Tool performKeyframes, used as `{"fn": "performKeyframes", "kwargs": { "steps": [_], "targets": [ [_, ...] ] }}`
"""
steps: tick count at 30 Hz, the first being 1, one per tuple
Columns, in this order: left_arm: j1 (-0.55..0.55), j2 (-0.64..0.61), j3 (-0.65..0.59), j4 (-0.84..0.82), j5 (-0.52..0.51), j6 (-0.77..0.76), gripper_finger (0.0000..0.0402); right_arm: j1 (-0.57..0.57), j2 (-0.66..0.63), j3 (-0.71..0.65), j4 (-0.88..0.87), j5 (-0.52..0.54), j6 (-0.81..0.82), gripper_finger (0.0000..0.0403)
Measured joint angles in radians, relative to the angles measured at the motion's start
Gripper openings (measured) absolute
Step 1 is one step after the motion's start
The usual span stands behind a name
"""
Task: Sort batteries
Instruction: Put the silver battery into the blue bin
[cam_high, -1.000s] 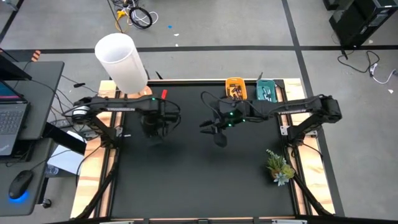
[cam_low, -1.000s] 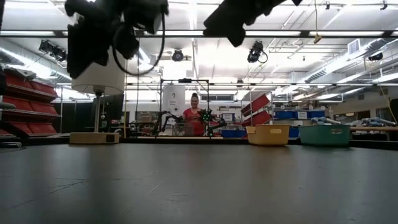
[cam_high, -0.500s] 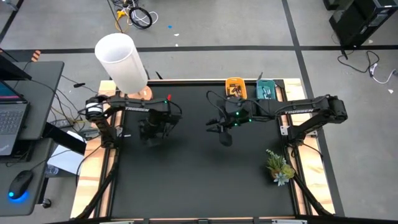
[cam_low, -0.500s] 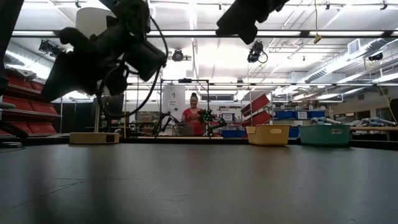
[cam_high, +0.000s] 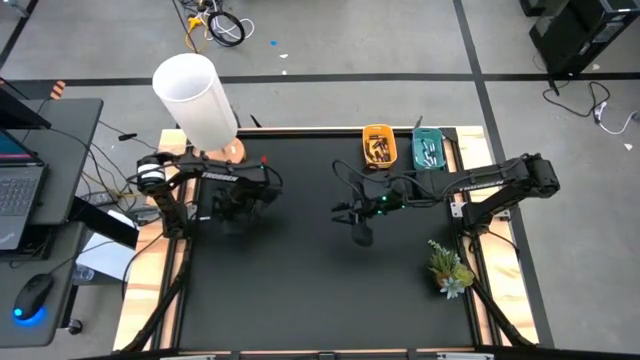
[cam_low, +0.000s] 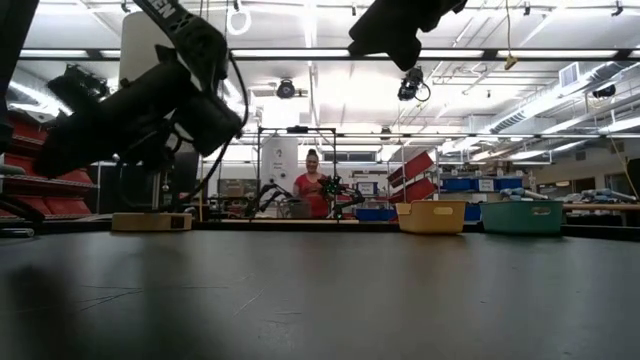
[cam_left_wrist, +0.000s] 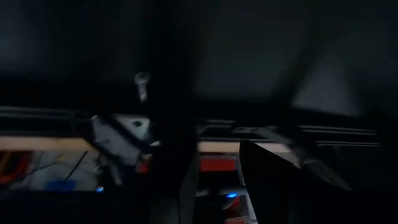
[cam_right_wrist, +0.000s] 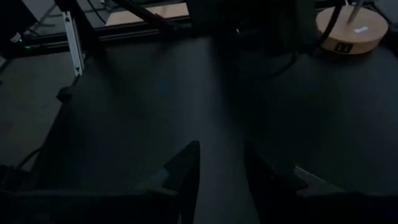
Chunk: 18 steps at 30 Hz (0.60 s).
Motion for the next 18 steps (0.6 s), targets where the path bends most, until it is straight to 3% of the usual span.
{"fn": "performKeyframes", "kwargs": {
  "steps": [11,18],
  "targets": [
    [0.009,0.082,-0.082,0.021,-0.211,-0.026,0.0173,-0.055,0.003,0.0,0.064,-0.027,0.008,0.0133],
    [0.017,0.194,-0.081,0.084,-0.216,0.026,0.0177,-0.054,0.003,0.0,0.051,-0.03,0.063,0.0133]
  ]
}}
